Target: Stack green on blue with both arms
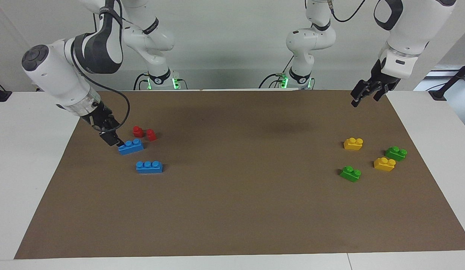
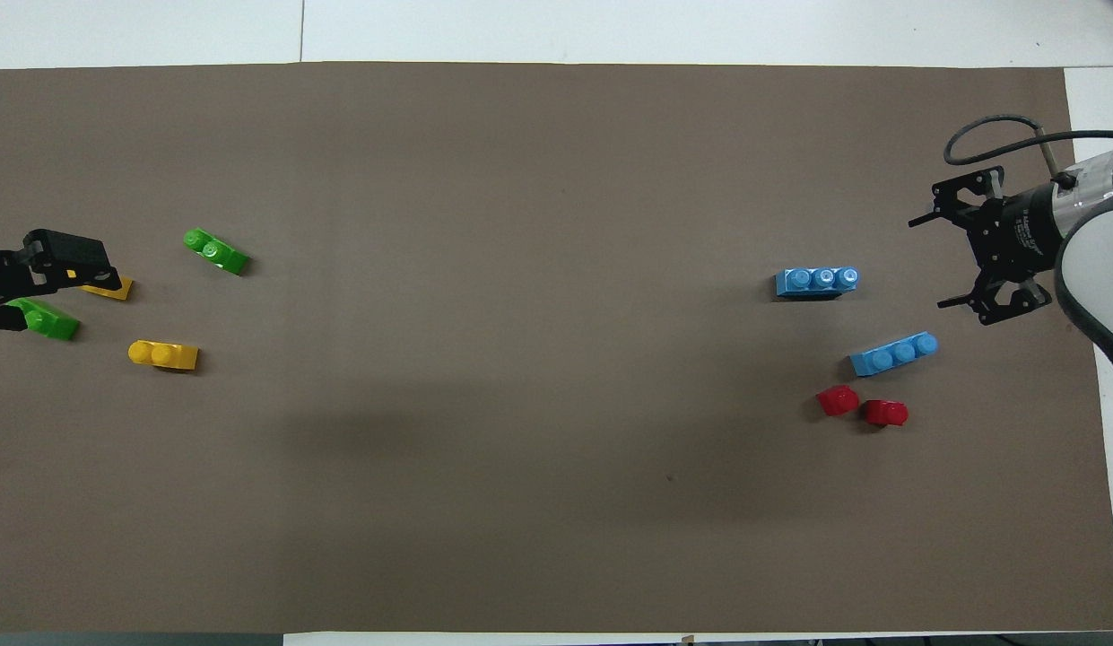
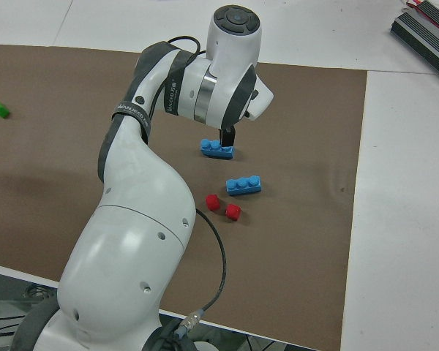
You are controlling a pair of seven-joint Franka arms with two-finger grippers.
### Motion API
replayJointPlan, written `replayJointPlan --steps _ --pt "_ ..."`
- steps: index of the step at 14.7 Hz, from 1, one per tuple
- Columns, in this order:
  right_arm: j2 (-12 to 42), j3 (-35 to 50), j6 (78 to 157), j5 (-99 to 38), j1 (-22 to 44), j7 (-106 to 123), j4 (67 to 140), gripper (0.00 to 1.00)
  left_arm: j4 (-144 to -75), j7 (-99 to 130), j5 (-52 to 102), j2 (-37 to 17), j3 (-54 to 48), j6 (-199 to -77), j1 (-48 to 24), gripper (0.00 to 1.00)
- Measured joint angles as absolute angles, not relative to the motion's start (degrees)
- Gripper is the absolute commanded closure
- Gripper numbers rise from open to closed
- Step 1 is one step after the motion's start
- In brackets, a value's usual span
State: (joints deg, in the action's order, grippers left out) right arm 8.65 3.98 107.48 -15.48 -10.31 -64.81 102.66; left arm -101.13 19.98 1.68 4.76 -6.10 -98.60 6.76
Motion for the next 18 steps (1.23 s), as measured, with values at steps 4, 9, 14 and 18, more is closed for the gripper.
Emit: replayJointPlan --steps 4,9,14,18 --pt "12.3 4.0 111.8 -20.8 -10.7 -71.7 104.3 0.02 -101.7 30.1 1.8 -2.2 -5.9 -105.7 9.1 0.0" --pt "12.3 4.2 115.2 -23.3 -10.1 -73.6 108.8 0.02 -101.7 39.6 1.8 -11.3 -5.9 -114.3 9.3 0.0" --pt "12.9 4.2 118.0 -24.1 -10.1 -73.5 110.3 0.02 -101.0 45.7 1.9 -15.8 -6.0 -118.6 9.3 0.0" --pt "14.7 4.1 120.5 -25.0 -10.2 -72.1 110.4 0.02 -98.2 50.2 1.9 -20.1 -6.2 -119.7 9.2 0.0"
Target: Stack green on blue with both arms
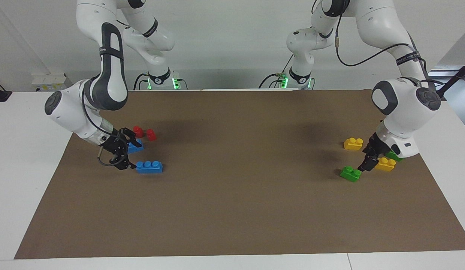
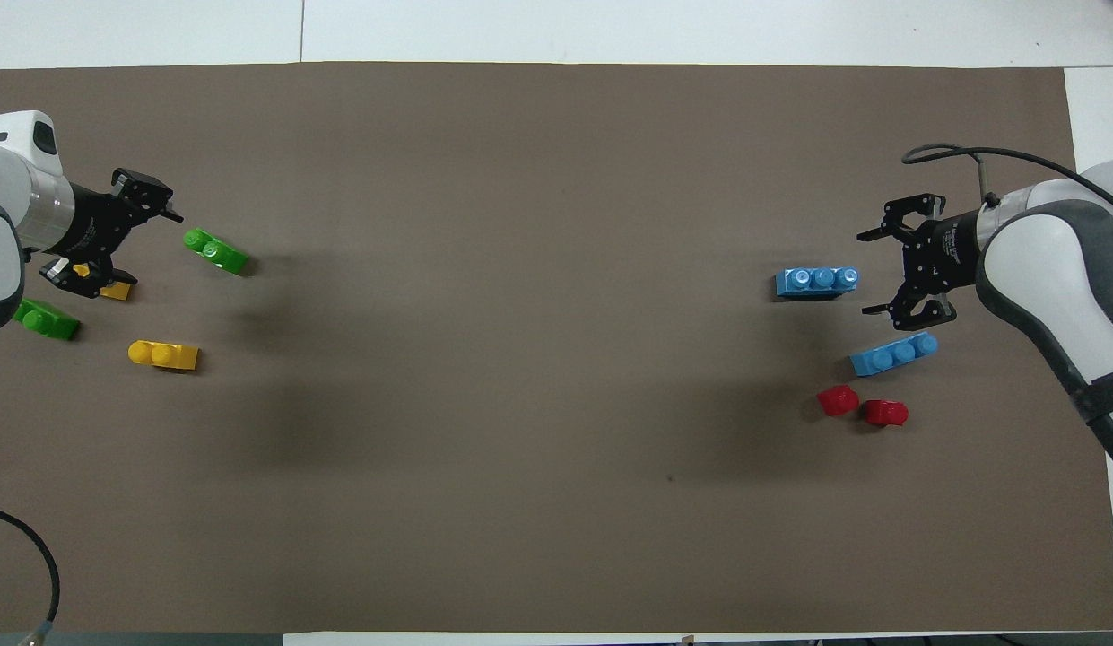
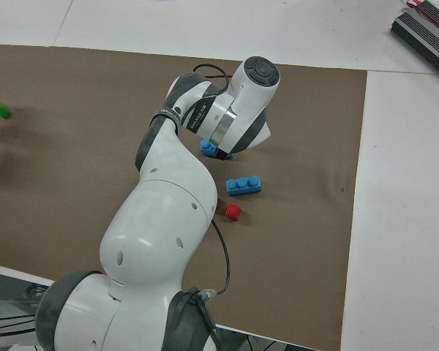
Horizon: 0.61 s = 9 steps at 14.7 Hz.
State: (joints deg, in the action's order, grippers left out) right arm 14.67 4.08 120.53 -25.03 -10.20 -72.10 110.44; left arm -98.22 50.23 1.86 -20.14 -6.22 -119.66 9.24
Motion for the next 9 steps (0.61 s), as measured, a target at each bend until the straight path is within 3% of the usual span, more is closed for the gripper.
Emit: replayJointPlan --steps 9 --pt "18.4 4.0 124.3 -27.0 -10.2 -69.5 111.0 0.03 -97.2 56.8 -2.1 -26.3 -6.3 -125.6 8.8 0.0"
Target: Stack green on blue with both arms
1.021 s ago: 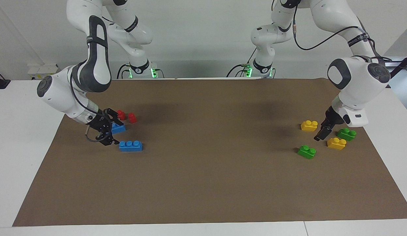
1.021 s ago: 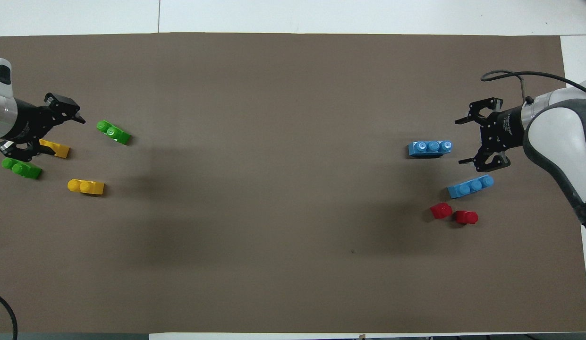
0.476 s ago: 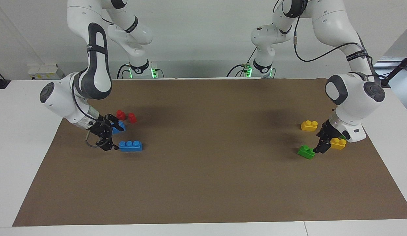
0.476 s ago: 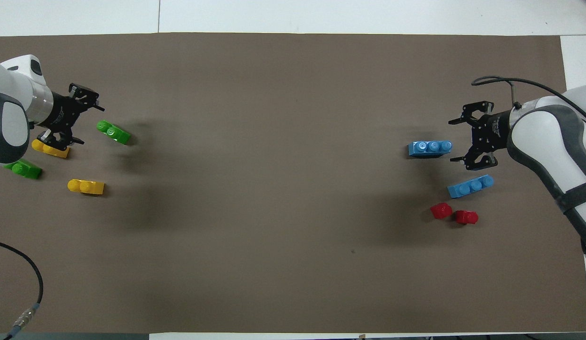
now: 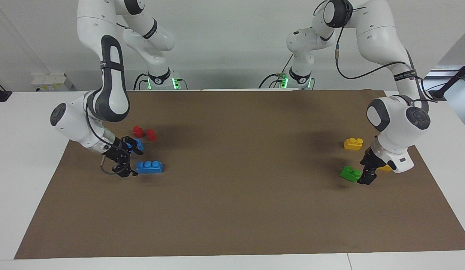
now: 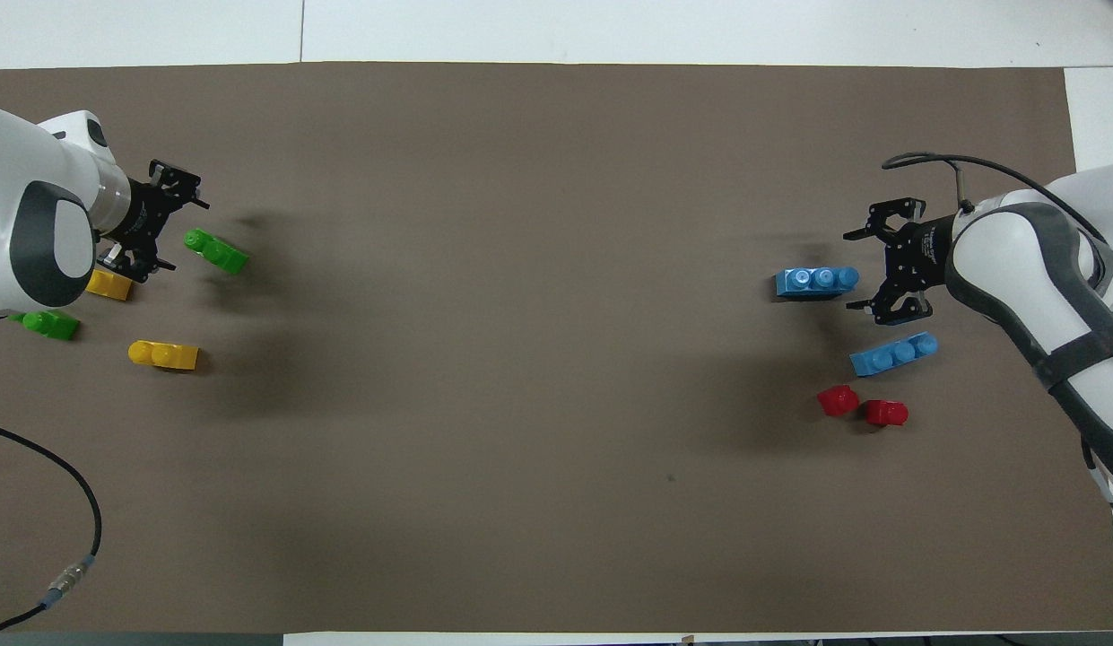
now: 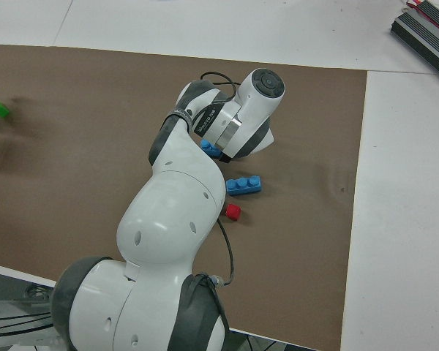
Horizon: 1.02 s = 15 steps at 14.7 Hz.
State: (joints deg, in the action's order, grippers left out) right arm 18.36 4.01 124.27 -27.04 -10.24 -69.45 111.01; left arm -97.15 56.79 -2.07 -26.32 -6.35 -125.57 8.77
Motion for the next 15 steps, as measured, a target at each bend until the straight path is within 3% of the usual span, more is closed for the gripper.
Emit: replayJointPlan --steps 3,5,7,9,11,13,15 --pt "18.6 4.0 126.7 -27.4 -10.3 -68.6 113.1 0.06 -98.8 58.7 -2.3 -26.5 -6.4 -127.5 8.0 0.01" --pt "18.8 4.0 128.8 -30.1 -10.3 -65.9 115.2 0.15 -99.7 59.4 -2.4 -26.5 -6.4 -128.7 7.8 0.03" --pt "19.0 4.0 129.8 -31.2 -10.3 -64.6 116.3 0.39 -100.2 59.6 -3.1 -26.5 -6.3 -129.3 7.8 0.03" --pt "19.2 4.0 130.3 -31.2 -10.3 -64.5 116.5 0.73 -100.3 59.7 -4.9 -26.5 -6.2 -129.4 7.9 0.07" --pt "19.3 4.0 130.4 -31.2 -10.3 -64.5 116.5 1.0 -100.3 59.7 -5.4 -26.5 -6.2 -129.5 7.9 0.11" --pt "19.3 4.1 130.4 -31.2 -10.2 -64.2 116.5 1.0 -100.3 59.7 -5.5 -26.5 -6.2 -129.6 7.9 0.17" --pt "19.2 4.1 129.6 -31.2 -10.2 -63.1 115.7 1.0 -100.3 59.7 -5.5 -26.5 -6.2 -129.7 7.9 0.35"
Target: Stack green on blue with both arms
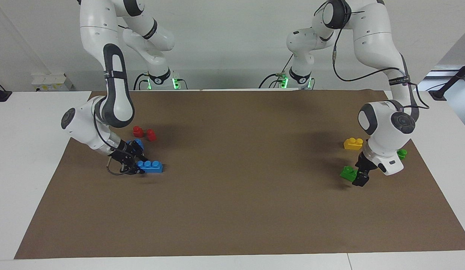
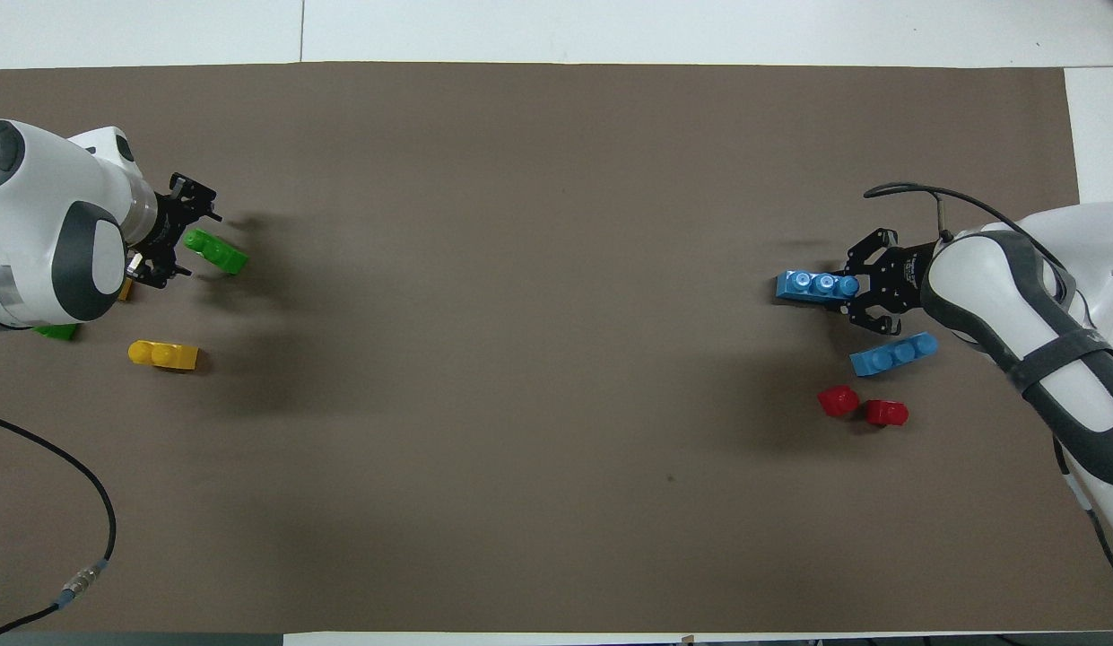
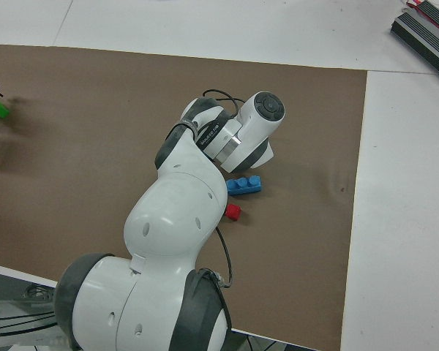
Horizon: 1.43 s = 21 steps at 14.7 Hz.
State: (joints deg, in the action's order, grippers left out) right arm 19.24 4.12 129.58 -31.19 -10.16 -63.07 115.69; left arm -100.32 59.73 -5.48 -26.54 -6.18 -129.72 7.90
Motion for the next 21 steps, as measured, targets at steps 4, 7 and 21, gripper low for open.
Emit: replayJointPlan --steps 4,7,21 --pt "18.6 4.4 118.2 -31.3 -9.9 -66.0 106.0 1.0 -100.8 59.8 -5.5 -26.5 -6.2 -130.3 7.9 1.0" --pt "16.9 5.3 116.9 -31.4 -4.3 -73.2 101.8 1.0 -101.0 59.7 -5.5 -26.5 -6.2 -130.8 7.9 1.0" --pt "23.1 5.7 144.5 -31.5 26.2 -95.8 109.5 1.0 -99.1 67.6 -3.7 -15.6 -7.3 -115.7 4.4 1.0"
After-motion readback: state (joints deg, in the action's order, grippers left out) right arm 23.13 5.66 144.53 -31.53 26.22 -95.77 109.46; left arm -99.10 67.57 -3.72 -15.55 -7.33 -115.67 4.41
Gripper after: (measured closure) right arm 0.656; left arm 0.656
